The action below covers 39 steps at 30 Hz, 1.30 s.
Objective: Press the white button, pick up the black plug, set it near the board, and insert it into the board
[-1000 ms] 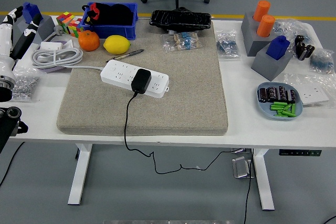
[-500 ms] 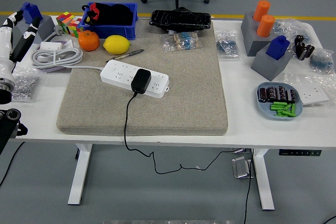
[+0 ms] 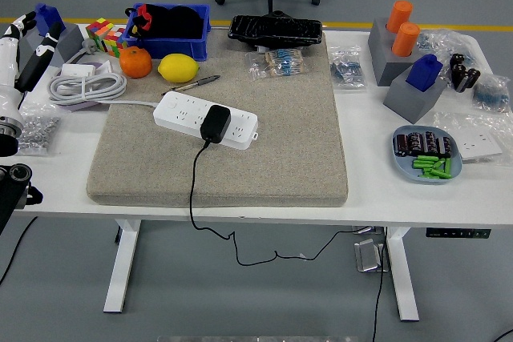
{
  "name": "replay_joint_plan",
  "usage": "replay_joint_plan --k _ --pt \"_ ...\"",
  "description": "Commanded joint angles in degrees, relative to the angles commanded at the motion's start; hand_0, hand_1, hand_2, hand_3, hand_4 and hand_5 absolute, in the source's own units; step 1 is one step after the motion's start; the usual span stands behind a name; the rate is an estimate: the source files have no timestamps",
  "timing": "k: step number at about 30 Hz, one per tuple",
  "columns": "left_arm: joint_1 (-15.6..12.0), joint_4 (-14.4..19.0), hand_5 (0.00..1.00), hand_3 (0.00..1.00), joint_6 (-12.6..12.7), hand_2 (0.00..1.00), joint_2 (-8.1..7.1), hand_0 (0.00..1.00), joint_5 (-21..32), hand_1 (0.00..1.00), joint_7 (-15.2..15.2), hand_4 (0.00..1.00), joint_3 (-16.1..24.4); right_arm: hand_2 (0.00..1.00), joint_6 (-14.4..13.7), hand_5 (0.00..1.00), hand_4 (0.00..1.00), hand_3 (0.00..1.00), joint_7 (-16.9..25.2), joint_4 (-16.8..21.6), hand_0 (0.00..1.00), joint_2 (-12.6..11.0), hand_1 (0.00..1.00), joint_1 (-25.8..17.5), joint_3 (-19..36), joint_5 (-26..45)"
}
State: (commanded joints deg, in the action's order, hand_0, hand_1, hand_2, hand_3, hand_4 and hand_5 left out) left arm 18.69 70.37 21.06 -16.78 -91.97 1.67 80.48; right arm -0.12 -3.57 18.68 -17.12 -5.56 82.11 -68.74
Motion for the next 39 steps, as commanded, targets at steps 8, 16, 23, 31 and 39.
replay_joint_plan --k 8,16,23,31,39 --pt "-0.3 0.1 0.998 0.924 0.0 0.913 0.02 0.998 0.1 0.958 0.0 0.907 0.2 0.716 0.0 0.478 0.854 0.682 0.0 0.1 0.854 -0.1 0.727 -0.1 -0.2 0.1" --pt "-0.1 0.3 0.998 0.923 0.0 0.913 0.01 0.998 0.0 0.957 0.0 0.906 0.3 0.715 0.0 0.478 0.853 0.682 0.0 -0.1 0.854 -0.2 0.727 -0.2 -0.4 0.1" --pt "-0.1 0.2 0.998 0.923 0.0 0.912 0.15 0.998 0.1 0.957 0.0 0.902 0.3 0.716 0.0 0.477 0.852 0.683 0.1 -0.1 0.854 -0.3 0.727 -0.2 -0.2 0.2" --pt "-0.1 0.3 0.998 0.922 0.0 0.913 0.16 0.998 0.1 0.956 0.1 0.895 0.5 0.715 0.0 0.477 0.852 0.683 0.1 -0.1 0.854 -0.5 0.727 0.0 -0.7 0.3" --pt "-0.2 0.6 0.998 0.921 0.0 0.913 0.20 0.998 0.1 0.956 0.1 0.893 0.5 0.714 -0.1 0.477 0.852 0.683 0.0 -0.2 0.854 -0.4 0.726 -0.1 -0.5 0.3"
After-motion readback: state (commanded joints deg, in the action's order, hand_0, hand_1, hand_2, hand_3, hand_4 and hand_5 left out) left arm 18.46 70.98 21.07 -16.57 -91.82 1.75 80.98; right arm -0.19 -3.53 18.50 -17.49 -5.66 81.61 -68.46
